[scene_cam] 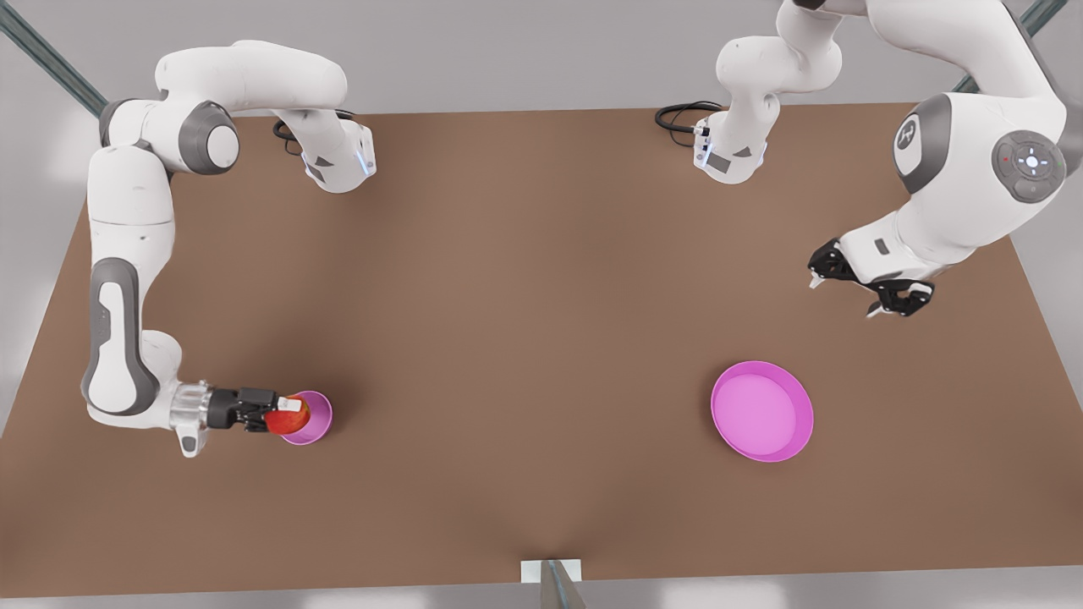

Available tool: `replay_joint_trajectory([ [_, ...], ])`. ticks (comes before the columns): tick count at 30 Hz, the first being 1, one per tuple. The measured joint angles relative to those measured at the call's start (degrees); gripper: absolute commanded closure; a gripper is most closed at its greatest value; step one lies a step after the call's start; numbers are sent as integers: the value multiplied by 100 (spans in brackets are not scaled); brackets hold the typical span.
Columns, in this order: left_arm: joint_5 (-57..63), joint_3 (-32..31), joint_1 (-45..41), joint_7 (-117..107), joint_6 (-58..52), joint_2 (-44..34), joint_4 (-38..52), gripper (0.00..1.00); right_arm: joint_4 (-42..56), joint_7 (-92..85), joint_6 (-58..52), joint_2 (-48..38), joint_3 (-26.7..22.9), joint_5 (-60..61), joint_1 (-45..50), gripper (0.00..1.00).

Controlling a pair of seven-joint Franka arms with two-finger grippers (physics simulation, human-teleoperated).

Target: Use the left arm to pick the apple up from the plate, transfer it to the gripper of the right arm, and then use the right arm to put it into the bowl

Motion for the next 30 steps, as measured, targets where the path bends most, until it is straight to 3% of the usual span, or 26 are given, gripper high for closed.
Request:
replay_joint_trajectory([
  [13, 4, 0, -3, -1402, -125, 0, 0, 0, 282, -50, 563, -11, 20, -1367, 4, 15],
  [14, 4, 0, -3, -1473, -127, 0, 0, 0, 282, -51, 556, -11, 20, -1385, 4, 11],
  [15, 4, 0, -3, -1541, -129, 0, 0, 0, 281, -53, 549, -11, 19, -1399, 3, 0],
  [24, 4, 0, -3, -2008, -138, 0, 0, 0, 646, -51, 524, -4, 32, -1759, 55, 0],
  [28, 9, 0, -3, -2151, -139, 0, 0, 0, 2083, 110, 539, -225, 34, -3320, 731, 0],
  [30, 11, 0, -3, -2212, -139, 0, 0, 0, 2365, 349, 415, -951, 67, -4379, 1095, 0],
])
